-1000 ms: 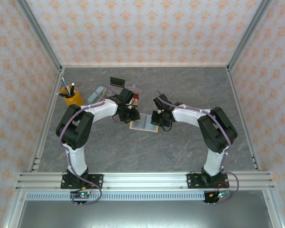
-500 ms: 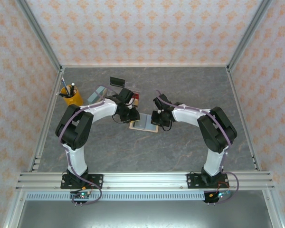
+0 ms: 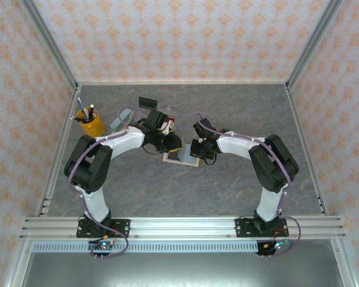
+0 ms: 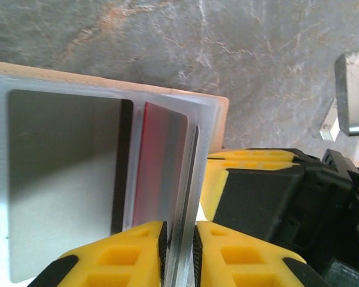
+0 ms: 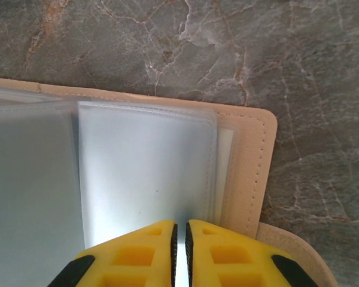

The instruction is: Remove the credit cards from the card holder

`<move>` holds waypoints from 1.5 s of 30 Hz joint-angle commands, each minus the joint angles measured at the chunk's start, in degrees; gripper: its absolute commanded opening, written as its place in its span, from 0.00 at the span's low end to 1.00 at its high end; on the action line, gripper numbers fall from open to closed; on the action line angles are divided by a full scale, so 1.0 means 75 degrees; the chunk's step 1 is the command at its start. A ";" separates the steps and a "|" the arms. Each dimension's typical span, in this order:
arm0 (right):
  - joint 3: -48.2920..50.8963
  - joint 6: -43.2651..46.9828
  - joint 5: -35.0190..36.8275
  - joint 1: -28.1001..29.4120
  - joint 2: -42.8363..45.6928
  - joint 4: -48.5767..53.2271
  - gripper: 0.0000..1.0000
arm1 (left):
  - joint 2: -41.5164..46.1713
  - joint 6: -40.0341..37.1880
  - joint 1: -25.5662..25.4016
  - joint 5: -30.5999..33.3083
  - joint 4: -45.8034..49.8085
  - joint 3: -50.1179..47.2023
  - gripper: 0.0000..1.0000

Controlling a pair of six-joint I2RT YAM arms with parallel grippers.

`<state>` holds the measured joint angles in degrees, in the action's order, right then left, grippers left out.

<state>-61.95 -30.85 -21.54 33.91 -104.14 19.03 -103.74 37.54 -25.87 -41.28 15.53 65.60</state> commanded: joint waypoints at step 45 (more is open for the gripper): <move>-0.0458 -0.0176 0.0119 -0.0157 -0.0416 0.0545 0.26 | -0.1405 0.0555 -0.0137 0.0185 -0.0304 0.0541 0.29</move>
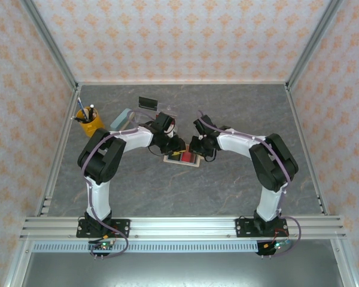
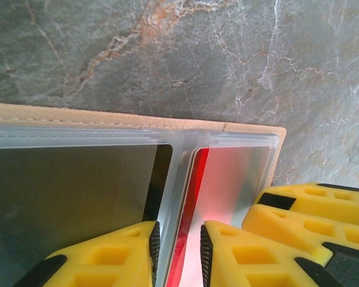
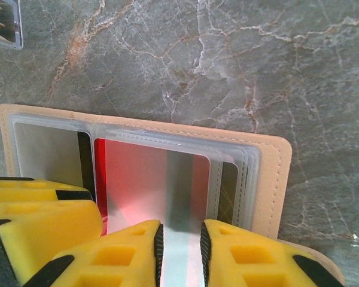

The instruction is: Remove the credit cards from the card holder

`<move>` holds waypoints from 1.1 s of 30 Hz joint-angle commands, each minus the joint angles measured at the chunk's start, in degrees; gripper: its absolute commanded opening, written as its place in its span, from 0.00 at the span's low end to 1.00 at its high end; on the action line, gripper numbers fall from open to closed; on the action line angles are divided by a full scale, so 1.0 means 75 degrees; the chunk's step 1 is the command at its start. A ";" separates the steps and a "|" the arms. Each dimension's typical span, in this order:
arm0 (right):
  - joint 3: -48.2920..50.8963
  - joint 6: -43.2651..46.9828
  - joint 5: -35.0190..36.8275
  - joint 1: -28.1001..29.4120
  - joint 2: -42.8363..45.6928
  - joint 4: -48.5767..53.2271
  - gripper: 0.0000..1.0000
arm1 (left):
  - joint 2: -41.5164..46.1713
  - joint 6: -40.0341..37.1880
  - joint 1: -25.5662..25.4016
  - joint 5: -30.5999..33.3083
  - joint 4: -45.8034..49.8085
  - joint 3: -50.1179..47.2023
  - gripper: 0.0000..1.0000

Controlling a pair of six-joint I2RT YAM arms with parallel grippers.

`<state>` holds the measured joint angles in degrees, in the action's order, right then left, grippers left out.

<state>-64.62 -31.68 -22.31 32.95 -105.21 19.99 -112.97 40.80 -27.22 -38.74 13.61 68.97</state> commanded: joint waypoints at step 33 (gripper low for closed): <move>0.0003 -0.0018 0.0241 -0.0027 -0.0704 0.0522 0.23 | 0.0222 0.0036 0.0372 -0.0981 -0.1319 -0.0671 0.00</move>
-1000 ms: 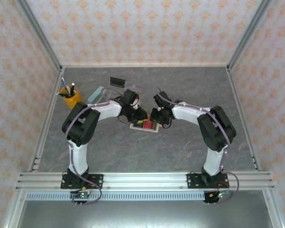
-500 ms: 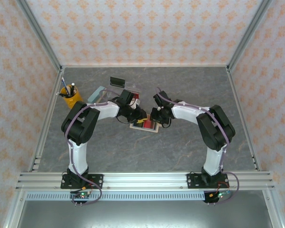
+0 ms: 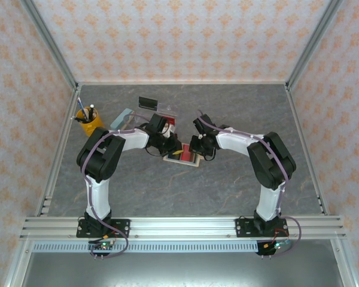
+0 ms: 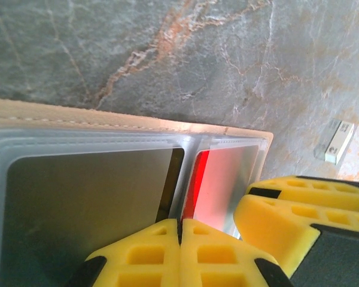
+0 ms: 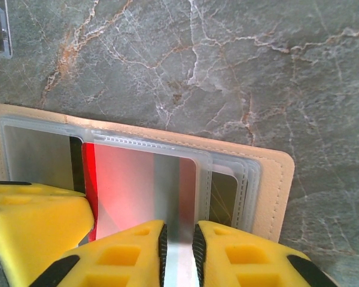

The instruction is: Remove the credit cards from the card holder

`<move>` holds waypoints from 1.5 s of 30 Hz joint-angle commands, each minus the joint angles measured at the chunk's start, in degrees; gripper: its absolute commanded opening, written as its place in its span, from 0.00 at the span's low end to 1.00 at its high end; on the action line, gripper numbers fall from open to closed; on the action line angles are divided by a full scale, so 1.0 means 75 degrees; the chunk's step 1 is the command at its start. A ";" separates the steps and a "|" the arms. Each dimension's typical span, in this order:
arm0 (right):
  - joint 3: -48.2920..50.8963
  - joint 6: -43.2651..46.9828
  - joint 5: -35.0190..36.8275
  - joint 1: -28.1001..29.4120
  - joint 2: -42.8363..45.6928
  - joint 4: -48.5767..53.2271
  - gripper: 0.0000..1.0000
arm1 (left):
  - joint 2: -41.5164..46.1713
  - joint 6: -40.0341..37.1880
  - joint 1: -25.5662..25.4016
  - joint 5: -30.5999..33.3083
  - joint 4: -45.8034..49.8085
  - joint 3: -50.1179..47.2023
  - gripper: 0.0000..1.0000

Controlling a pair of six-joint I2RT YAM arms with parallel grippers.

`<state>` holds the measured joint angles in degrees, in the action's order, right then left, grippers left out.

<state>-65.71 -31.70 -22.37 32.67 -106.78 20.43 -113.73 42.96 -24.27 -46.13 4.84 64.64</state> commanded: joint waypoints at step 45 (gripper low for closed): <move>-0.0596 0.0294 -0.1060 0.0124 -0.0868 0.0285 0.23 | 0.0259 -0.0174 0.0248 0.0014 -0.0110 -0.0533 0.28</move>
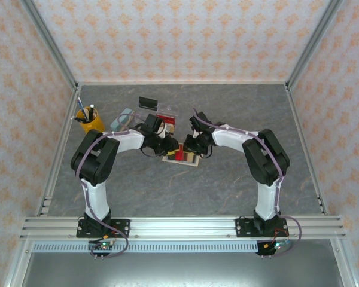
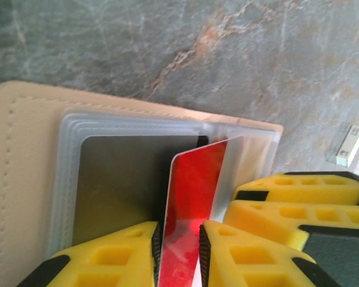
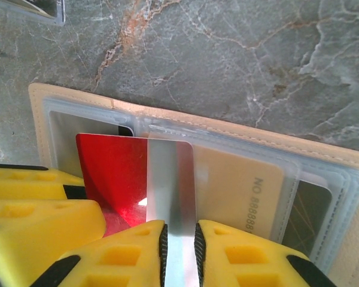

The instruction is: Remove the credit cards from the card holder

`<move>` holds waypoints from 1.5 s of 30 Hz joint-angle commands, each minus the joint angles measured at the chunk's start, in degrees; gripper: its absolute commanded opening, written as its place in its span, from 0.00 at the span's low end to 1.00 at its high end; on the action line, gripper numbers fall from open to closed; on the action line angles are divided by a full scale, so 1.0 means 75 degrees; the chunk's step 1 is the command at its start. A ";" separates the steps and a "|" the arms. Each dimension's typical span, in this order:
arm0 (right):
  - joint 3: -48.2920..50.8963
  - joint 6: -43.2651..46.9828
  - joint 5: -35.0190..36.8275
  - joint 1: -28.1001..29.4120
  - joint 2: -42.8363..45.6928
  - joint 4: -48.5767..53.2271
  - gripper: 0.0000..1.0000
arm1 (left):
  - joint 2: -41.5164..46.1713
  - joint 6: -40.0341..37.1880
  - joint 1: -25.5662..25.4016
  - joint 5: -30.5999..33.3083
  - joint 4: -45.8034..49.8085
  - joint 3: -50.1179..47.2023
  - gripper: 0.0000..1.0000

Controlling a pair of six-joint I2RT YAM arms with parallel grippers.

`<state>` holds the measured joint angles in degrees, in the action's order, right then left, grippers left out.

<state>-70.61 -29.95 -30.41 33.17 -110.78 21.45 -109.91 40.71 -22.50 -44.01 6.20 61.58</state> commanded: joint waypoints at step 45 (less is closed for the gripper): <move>0.1148 0.0349 0.2541 -0.0098 0.3389 0.0107 0.80 | -0.0109 0.2725 -0.0539 0.6700 0.4982 0.4835 0.00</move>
<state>-63.13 -27.20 -13.65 32.77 -88.71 22.28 -109.60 52.45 -26.63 -0.19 39.66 95.35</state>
